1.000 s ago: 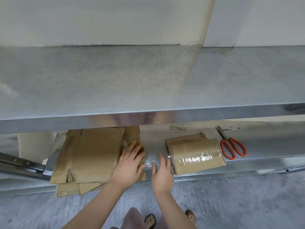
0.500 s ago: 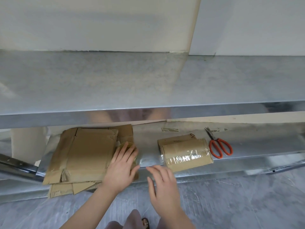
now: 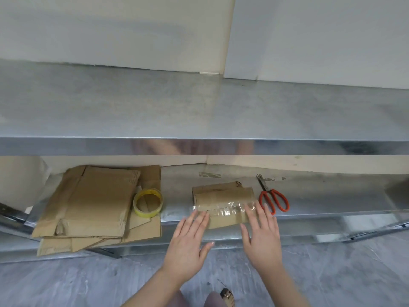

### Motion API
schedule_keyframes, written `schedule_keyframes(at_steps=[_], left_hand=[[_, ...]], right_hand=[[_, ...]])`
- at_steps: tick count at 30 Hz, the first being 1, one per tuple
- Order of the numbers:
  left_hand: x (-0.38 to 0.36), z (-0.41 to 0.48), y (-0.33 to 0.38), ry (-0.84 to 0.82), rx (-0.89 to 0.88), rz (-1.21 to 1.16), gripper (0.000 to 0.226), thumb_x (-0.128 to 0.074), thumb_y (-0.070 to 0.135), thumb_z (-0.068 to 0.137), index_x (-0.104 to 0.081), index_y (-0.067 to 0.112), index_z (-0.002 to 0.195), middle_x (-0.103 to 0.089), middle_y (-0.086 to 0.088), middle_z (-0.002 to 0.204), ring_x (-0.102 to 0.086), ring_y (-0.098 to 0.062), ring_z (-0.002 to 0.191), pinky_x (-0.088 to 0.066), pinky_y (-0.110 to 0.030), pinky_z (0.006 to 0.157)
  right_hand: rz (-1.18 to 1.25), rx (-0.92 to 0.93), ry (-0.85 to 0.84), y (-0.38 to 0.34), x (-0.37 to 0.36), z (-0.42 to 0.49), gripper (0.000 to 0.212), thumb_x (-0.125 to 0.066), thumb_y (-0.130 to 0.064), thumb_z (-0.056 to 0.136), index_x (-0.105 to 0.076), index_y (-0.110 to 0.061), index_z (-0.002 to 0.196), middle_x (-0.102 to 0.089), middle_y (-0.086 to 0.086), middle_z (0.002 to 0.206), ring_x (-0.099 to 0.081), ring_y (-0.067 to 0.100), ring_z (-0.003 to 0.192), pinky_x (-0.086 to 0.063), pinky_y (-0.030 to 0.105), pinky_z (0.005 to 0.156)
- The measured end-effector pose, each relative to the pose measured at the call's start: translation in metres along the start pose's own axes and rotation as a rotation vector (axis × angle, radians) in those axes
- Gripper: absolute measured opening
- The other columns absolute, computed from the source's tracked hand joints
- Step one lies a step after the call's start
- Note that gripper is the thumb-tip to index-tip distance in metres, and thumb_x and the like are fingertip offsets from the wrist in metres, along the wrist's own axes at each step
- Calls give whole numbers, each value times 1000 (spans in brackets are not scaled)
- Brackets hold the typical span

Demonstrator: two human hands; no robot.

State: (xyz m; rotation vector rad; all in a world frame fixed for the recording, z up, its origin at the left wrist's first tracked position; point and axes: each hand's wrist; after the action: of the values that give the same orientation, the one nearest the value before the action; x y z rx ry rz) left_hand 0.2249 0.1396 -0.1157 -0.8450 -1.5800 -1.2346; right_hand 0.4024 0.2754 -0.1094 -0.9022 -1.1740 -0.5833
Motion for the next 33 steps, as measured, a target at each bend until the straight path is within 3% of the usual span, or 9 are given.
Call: schedule_keyframes(at_steps=[2,4,8,11,15,20,26,30,33], left_hand=[[-6,4,-1,27,86,-28,68,-2,66,92,15,32,149,13,19,158,22,-4,143,15,-31,117],[-10,8,1,44,168,-70,68,-1,65,91,16,34,149,16,21,155,24,-1,142,17,-28,116],[-9,20,14,71,285,-285,66,-29,52,99,2,30,153,9,21,156,2,-1,146,6,-27,116],[-6,36,25,88,393,-513,71,-44,40,99,-1,26,154,0,14,160,-6,-7,147,-9,-32,117],[-4,51,31,74,486,-795,77,-51,25,99,4,27,154,-4,9,161,-8,-11,147,-12,-29,118],[-7,54,27,93,548,-1028,83,-63,38,90,-9,37,153,-16,18,156,-17,-6,144,-20,-32,117],[14,78,-6,-2,537,-668,97,-81,52,67,-28,25,144,-35,0,143,-38,-17,132,-34,-37,111],[32,90,-25,-186,357,-658,102,-86,38,65,-17,38,141,-20,7,153,-28,-17,140,-29,-38,116],[32,96,-27,-270,244,-504,106,-86,35,65,-17,37,145,-8,8,157,-25,-17,141,-25,-26,113]], right_hand=[[26,-38,-101,16,-2,10,53,-40,-43,101,-26,-36,151,-21,-1,161,-13,21,149,-18,43,121],[77,-36,-177,27,-5,17,56,-39,-46,100,-21,-38,152,-17,-2,162,-14,20,149,-22,40,120],[334,-49,-270,31,-8,29,56,-43,-42,100,-22,-37,152,-19,-6,160,-27,14,144,-35,32,109],[486,-72,-277,29,-9,39,55,-50,-38,99,-31,-32,149,-29,-4,156,-36,13,138,-31,23,107],[587,-121,-298,32,-9,50,56,-60,-30,95,-38,-30,146,-36,-2,151,-37,15,138,-33,28,110],[658,-131,-365,40,-8,64,60,-63,-24,94,-36,-30,147,-37,-3,151,-33,13,140,-28,23,111],[830,-354,-186,41,-8,62,91,-81,-21,79,-25,-18,151,-35,0,152,-33,18,141,-33,37,114],[848,-575,-105,29,-16,42,72,-79,-31,80,-36,-12,134,-43,11,132,-51,24,114,-42,32,90],[841,-579,-126,19,-18,31,56,-67,-31,89,-39,-12,134,-46,9,131,-50,9,96,-38,25,84]])
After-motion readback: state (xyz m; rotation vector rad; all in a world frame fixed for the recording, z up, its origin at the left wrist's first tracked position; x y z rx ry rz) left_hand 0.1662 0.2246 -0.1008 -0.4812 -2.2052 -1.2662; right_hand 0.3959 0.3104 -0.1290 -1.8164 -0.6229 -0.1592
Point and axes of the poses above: each hand's wrist, its own z-axis towards the middle knuckle, its own x-axis out of the back of the hand, y = z × x
